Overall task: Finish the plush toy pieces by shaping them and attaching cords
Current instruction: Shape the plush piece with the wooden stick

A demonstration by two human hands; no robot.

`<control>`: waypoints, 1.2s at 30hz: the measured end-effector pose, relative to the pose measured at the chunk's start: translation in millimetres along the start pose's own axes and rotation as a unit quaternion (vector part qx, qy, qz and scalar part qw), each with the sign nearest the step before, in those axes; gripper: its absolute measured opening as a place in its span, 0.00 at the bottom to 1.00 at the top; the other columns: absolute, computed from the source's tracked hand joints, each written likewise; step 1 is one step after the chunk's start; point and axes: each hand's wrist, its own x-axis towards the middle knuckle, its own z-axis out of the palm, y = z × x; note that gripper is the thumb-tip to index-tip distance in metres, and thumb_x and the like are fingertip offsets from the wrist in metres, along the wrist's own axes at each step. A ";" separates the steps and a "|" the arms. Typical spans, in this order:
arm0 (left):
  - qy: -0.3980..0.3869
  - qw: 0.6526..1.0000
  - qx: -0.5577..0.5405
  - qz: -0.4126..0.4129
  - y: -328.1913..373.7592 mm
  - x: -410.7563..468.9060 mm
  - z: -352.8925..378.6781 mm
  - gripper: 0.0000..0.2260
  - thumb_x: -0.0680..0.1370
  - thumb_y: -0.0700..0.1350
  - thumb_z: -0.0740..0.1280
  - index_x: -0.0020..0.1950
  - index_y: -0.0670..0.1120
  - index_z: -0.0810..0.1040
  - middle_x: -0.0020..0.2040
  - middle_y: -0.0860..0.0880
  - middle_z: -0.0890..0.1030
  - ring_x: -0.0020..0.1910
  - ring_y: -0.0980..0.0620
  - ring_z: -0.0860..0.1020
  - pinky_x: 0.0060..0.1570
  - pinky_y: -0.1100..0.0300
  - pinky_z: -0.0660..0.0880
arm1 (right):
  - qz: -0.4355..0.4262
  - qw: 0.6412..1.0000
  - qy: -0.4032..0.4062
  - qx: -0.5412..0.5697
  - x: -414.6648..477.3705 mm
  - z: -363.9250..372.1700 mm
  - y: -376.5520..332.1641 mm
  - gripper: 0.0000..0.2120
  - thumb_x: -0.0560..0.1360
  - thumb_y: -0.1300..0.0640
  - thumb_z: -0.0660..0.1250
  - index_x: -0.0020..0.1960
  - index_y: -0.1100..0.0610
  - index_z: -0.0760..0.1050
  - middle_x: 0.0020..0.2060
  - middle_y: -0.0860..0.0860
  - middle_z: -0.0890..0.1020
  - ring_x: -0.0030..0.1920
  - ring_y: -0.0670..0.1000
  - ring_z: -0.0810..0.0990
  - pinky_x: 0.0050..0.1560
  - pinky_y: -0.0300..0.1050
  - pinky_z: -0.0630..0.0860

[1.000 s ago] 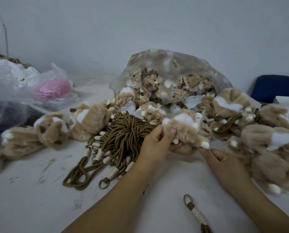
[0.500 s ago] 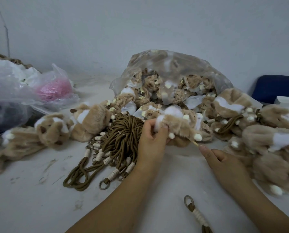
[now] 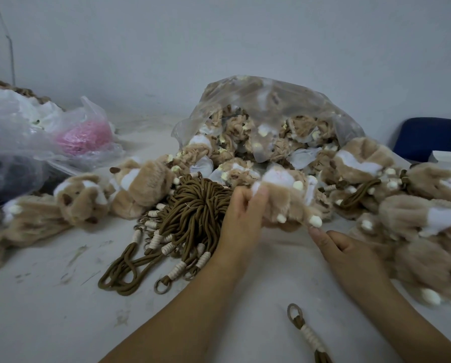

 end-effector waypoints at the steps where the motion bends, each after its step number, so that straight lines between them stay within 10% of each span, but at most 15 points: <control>1: -0.003 0.998 -0.050 -0.030 1.2 1.0 -1.2 0.18 0.74 0.60 0.70 0.43 0.47 0.70 0.38 0.50 0.76 0.36 0.55 0.76 0.35 0.64 0.74 | -0.001 1.000 -0.003 -0.008 0.3 -0.1 0.1 0.28 0.63 0.28 0.55 0.28 0.53 0.57 0.21 0.46 0.60 0.22 0.45 0.62 0.24 0.36 0.61; 9: -0.053 0.979 -0.169 -0.104 2.5 5.7 -6.2 0.20 0.75 0.50 0.65 0.58 0.35 0.78 0.54 0.38 0.82 0.56 0.44 0.80 0.58 0.53 0.78 | 0.007 0.999 -0.001 -0.050 1.5 -2.9 4.3 0.28 0.64 0.26 0.54 0.28 0.51 0.60 0.20 0.47 0.63 0.24 0.44 0.65 0.29 0.44 0.58; 17: 0.010 0.977 -0.205 -0.064 4.6 10.4 -11.0 0.14 0.73 0.48 0.68 0.56 0.45 0.78 0.50 0.48 0.84 0.47 0.53 0.84 0.42 0.61 0.81 | 0.032 0.999 -0.007 -0.021 3.8 -2.5 6.5 0.29 0.65 0.27 0.55 0.28 0.53 0.57 0.21 0.47 0.61 0.22 0.45 0.61 0.27 0.43 0.60; 27: 0.000 0.999 -0.036 0.000 -1.5 9.7 -13.5 0.09 0.73 0.57 0.72 0.53 0.64 0.84 0.63 0.59 0.79 0.67 0.53 0.75 0.67 0.47 0.72 | 0.018 0.999 -0.021 -0.033 4.9 -7.6 3.8 0.29 0.64 0.27 0.56 0.29 0.54 0.58 0.22 0.48 0.60 0.22 0.44 0.61 0.27 0.42 0.60; 36: -0.027 0.996 -0.064 -0.054 -2.2 8.9 -12.4 0.11 0.72 0.54 0.71 0.52 0.57 0.86 0.60 0.50 0.82 0.63 0.49 0.77 0.67 0.48 0.69 | -0.002 0.998 -0.024 -0.059 4.8 -8.9 5.4 0.32 0.64 0.25 0.58 0.30 0.55 0.56 0.23 0.48 0.59 0.24 0.44 0.59 0.29 0.43 0.59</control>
